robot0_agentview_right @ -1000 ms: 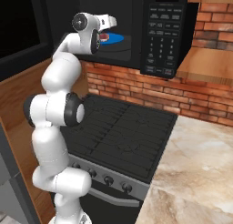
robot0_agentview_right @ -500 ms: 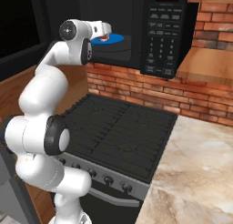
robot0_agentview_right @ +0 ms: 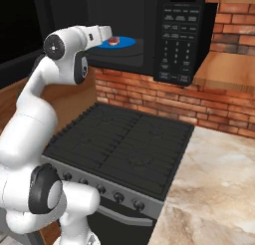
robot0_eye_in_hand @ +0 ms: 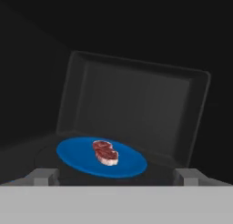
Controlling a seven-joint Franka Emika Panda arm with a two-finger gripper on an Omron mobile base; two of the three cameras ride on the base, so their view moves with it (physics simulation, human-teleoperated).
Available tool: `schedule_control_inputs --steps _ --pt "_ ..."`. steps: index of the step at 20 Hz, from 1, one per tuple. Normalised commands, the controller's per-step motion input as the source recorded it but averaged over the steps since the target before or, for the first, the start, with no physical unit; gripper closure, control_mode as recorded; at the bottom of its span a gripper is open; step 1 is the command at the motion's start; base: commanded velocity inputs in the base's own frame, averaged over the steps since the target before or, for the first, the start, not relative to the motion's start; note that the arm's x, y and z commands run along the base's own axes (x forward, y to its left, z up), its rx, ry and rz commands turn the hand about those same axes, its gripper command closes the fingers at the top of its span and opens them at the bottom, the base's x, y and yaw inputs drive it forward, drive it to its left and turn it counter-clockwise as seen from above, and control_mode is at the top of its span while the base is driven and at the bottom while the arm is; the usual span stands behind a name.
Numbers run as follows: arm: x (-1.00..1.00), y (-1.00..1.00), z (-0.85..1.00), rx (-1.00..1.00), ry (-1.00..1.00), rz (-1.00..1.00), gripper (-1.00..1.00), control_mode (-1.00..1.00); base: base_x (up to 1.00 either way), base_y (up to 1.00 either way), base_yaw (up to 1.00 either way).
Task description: Transport the steak from the fridge to the microwave and turn on the microwave.
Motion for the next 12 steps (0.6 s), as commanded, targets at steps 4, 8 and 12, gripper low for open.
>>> schedule_control_inputs --steps 4,8,12 --pt "-1.0 0.17 0.19 0.0 -0.03 0.0 -1.0 -1.0 0.0 0.0 0.0" --pt "-1.0 0.29 0.13 -0.09 0.12 0.06 -1.0 -1.0 0.0 0.0 0.0" --pt "-1.0 0.37 0.04 -0.27 0.23 0.03 -1.0 -1.0 0.0 0.0 0.0"
